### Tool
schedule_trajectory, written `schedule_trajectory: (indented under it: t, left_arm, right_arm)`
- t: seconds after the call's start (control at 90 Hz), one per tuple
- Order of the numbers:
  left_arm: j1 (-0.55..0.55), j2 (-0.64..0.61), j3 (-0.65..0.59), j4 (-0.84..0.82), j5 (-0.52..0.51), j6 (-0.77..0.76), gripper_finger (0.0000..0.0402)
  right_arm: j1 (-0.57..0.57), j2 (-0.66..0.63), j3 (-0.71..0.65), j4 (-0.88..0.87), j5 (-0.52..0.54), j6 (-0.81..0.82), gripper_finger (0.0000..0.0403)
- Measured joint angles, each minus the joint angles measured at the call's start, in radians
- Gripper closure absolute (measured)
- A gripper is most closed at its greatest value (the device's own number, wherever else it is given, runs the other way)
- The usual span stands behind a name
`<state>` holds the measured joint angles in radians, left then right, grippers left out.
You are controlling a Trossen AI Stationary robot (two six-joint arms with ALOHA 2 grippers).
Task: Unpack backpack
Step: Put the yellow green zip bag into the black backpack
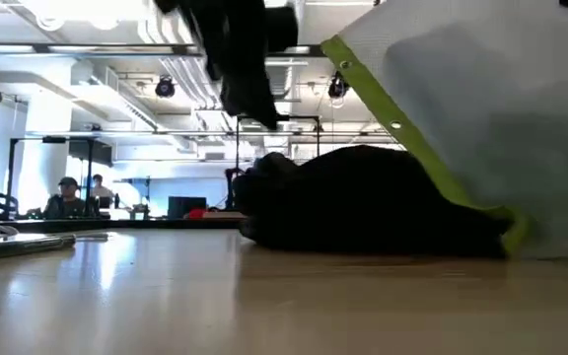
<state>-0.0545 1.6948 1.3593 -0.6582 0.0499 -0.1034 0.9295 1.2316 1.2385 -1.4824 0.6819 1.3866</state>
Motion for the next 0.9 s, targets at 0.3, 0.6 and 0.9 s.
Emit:
schedule_trajectory:
  t: [0.3,0.6,0.9]
  left_arm:
    - [-0.035,-0.009,0.019,-0.071,-0.344,0.449,0.0274]
    - [-0.032,0.125,0.020,-0.069,-0.415,0.791,0.0224]
    - [0.004,0.260,0.033,0.115,-0.534,0.878,0.0160]
  right_arm:
    - [0.000,0.024,-0.007,0.007,-0.001,-0.006,0.0403]
    - [0.000,0.060,-0.008,0.041,-0.091,0.003,0.0403]
    - [0.000,0.061,-0.008,0.052,-0.079,0.026,0.0403]
